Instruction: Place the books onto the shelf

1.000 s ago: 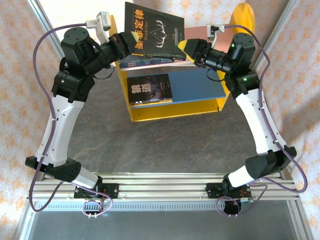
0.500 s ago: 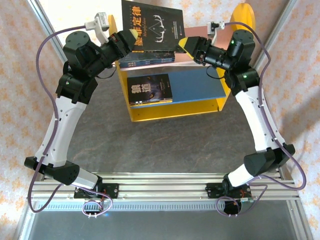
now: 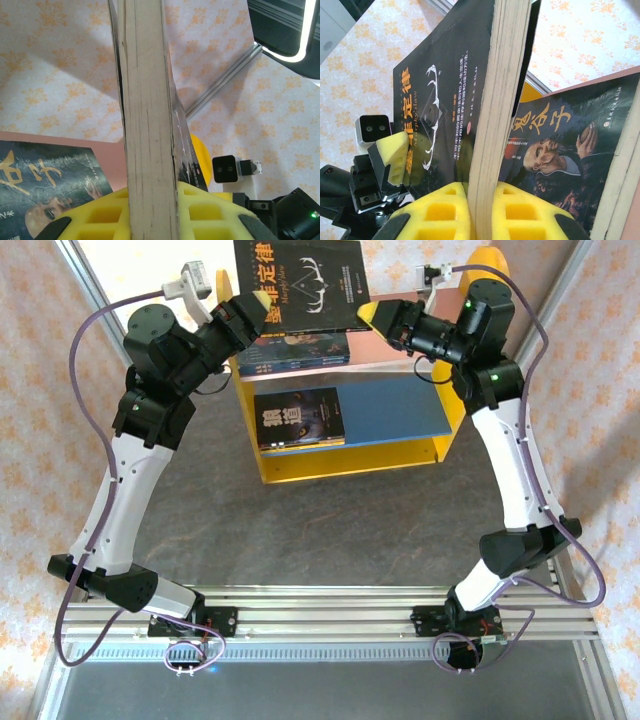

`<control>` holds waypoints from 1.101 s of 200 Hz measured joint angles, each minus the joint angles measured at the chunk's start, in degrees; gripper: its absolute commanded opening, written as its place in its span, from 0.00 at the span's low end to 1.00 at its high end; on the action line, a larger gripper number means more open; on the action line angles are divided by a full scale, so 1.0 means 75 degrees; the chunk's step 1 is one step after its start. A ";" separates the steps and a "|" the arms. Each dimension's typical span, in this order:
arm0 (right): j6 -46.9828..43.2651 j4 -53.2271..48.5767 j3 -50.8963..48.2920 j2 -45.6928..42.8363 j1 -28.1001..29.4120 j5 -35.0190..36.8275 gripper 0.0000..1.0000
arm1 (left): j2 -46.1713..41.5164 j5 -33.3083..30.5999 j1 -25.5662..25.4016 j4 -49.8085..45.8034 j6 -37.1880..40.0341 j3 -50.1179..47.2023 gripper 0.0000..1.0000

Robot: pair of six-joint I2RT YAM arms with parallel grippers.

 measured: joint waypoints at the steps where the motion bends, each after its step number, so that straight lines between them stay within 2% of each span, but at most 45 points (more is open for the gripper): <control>1: 0.0000 -0.0006 0.0003 0.0000 0.0000 0.0000 0.04 | 0.0000 -0.0009 0.0003 0.0000 0.0017 0.0000 0.31; 31: 0.0003 -0.0038 0.0085 0.0000 -0.0003 -0.0058 0.02 | 0.0000 -0.0224 -0.0020 -0.0114 0.0187 -0.0029 0.47; 70: -0.0003 -0.0157 0.0230 0.0114 -0.0105 -0.0213 0.02 | -0.0192 -0.0694 -0.0085 -0.0586 0.0723 -0.0052 0.54; 135: -0.0265 -0.0688 0.0501 0.0414 -0.0166 -0.0227 0.01 | -0.0968 -0.1920 -0.0085 -0.1402 0.1725 -0.0064 0.57; 220: -0.0402 -0.0848 0.0501 0.0539 -0.0052 0.0192 0.01 | -0.0836 -0.2104 -0.0087 -0.1693 0.1999 -0.0061 0.57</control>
